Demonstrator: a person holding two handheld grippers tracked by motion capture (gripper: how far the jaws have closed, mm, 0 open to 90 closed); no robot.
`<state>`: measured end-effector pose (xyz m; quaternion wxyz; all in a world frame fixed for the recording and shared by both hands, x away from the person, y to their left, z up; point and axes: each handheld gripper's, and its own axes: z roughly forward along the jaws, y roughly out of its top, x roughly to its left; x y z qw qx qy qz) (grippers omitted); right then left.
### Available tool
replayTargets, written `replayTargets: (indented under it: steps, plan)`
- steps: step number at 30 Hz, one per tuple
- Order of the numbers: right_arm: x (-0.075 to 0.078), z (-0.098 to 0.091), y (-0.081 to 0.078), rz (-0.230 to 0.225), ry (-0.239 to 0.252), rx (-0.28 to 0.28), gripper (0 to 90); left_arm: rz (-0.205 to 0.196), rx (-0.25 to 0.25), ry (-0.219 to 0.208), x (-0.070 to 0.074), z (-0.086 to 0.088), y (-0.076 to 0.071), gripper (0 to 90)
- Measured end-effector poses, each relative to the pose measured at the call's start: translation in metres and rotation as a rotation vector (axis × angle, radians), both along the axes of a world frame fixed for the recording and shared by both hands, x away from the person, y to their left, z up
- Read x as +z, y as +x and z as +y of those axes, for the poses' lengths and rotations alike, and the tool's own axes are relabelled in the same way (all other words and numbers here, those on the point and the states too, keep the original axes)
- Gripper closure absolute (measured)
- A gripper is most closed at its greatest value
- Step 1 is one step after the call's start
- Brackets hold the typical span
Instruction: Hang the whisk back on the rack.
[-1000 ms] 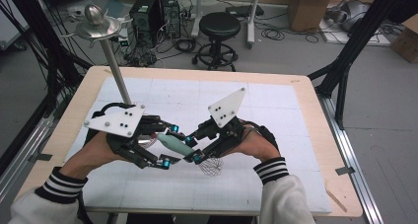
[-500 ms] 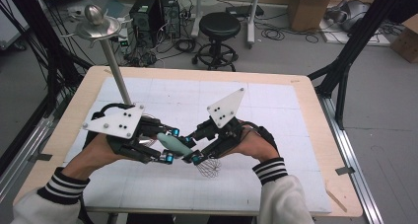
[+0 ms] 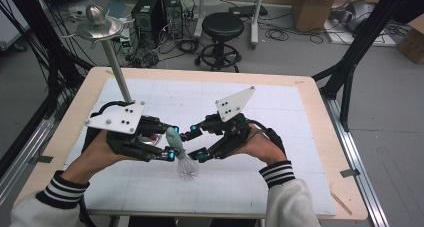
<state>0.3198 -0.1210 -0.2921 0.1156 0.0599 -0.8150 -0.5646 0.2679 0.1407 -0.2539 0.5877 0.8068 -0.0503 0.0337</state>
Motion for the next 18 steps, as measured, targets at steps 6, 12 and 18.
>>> replayTargets:
  steps: [6,12,18]
  plan:
    - [-0.002,-0.005,0.001,0.000,-0.039,-0.151,4.0,0.032,0.048,0.010,0.003,0.007,0.000,66.4]
    - [-0.007,-0.015,-0.002,-0.034,-0.064,-0.273,0.5,0.051,0.087,0.023,0.002,0.017,0.001,66.4]
    - [-0.011,-0.035,-0.008,-0.029,-0.064,-0.344,0.4,0.059,0.125,0.027,0.003,0.031,-0.001,66.4]
